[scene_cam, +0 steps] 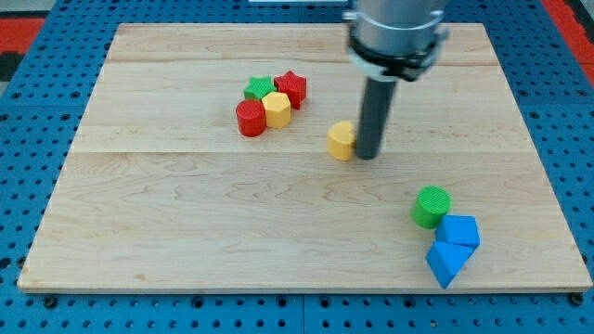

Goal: Move the blue triangle to the right of the blue cube

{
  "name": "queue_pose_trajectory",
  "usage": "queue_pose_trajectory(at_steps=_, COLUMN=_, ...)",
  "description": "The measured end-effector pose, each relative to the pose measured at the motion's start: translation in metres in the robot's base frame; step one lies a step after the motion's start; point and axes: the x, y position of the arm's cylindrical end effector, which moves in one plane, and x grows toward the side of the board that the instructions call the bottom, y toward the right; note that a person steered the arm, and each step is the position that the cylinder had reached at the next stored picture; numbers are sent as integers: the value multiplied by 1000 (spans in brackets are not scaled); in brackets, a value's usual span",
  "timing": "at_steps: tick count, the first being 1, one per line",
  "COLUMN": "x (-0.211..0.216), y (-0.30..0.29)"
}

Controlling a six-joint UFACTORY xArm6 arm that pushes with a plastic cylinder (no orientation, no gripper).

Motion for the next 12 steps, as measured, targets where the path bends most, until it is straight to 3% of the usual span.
queue_pose_trajectory(at_steps=1, x=20, y=-18)
queue_pose_trajectory(at_steps=2, x=-7, y=-29)
queue_pose_trajectory(at_steps=3, x=2, y=-28)
queue_pose_trajectory(at_steps=5, x=172, y=-18)
queue_pose_trajectory(at_steps=6, x=174, y=-7)
queue_pose_trajectory(at_steps=8, x=173, y=72)
queue_pose_trajectory(at_steps=12, x=172, y=115)
